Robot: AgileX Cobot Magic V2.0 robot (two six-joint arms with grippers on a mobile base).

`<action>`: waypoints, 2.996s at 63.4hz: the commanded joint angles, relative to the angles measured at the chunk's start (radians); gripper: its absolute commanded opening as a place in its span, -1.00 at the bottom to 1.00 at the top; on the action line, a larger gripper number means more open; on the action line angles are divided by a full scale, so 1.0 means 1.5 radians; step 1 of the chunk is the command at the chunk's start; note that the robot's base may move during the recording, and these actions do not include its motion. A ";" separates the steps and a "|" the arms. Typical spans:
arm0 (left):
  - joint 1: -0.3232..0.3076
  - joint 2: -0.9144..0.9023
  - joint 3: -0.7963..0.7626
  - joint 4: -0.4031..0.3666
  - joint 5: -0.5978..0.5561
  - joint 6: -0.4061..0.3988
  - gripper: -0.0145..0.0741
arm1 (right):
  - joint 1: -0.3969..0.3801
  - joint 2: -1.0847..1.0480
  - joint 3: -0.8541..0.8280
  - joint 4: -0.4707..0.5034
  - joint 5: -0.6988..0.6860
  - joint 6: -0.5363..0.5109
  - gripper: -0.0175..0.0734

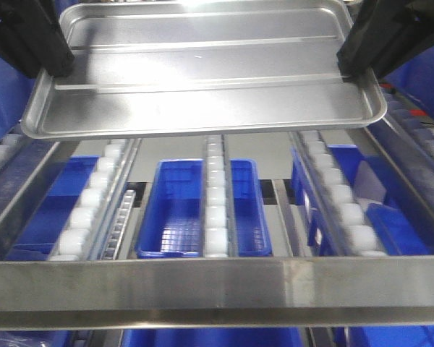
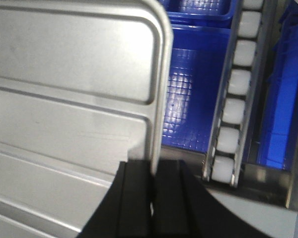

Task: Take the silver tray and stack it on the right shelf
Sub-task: 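Hold the tray raised in both grippers while the base drives to another shelf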

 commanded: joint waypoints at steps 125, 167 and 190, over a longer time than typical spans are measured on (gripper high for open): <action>-0.002 -0.015 -0.016 0.046 0.020 0.015 -0.88 | -0.006 -0.017 -0.019 -0.038 -0.025 -0.007 -0.49; -0.002 -0.015 -0.016 0.046 0.020 0.015 -0.88 | -0.006 -0.017 -0.019 -0.038 -0.025 -0.007 -0.49; -0.002 -0.015 -0.016 0.046 0.020 0.015 -0.88 | -0.006 -0.017 -0.019 -0.038 -0.025 -0.007 -0.49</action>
